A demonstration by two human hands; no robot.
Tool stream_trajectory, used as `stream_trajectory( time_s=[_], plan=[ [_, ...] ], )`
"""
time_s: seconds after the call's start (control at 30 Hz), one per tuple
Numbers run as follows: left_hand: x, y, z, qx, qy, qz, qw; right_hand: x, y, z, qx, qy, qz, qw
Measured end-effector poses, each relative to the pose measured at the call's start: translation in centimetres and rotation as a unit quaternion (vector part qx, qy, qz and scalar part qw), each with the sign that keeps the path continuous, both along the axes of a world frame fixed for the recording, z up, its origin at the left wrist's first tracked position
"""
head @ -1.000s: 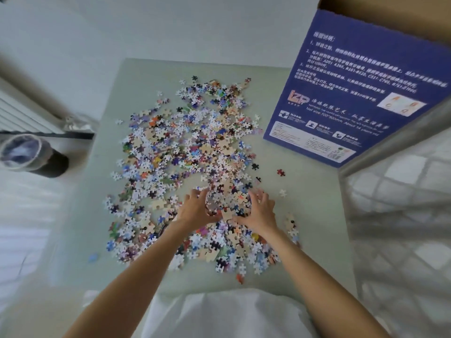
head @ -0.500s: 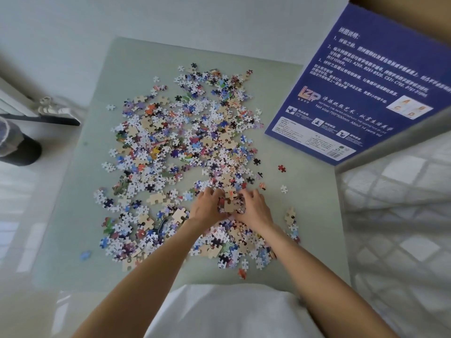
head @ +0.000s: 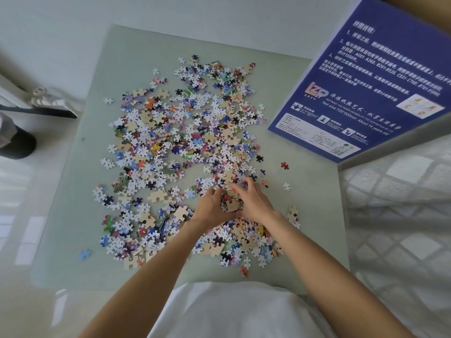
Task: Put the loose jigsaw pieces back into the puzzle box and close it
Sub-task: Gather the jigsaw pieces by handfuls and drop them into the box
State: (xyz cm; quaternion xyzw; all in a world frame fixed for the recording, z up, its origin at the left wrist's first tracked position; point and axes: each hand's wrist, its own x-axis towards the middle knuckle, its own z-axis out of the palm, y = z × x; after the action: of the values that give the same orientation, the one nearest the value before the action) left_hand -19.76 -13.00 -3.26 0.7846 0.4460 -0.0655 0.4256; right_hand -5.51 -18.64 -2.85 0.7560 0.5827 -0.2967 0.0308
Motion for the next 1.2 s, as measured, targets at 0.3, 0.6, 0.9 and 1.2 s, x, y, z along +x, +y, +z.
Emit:
stream_trajectory(
  time_s=[0.3, 0.6, 0.9, 1.2],
  plan=[
    [0.0, 0.2, -0.1, 0.007, -0.027, 0.042, 0.999, 1.2, -1.2, 0.2, 0.030, 0.010, -0.029, 0.999],
    [-2.3, 1.4, 0.0, 0.035, -0.014, 0.065, 0.997, 1.4, -1.8, 0.3, 0.055, -0.007, -0.097, 0.994],
    [-2.7, 1.5, 0.6, 0.027, -0.031, 0.084, 0.996, 1.8, -1.9, 0.9, 0.063, 0.014, -0.135, 0.989],
    [-2.4, 1.7, 2.7, 0.077, -0.058, 0.096, 0.991, 3.2, -2.9, 2.5, 0.106, 0.036, -0.136, 0.984]
  ],
)
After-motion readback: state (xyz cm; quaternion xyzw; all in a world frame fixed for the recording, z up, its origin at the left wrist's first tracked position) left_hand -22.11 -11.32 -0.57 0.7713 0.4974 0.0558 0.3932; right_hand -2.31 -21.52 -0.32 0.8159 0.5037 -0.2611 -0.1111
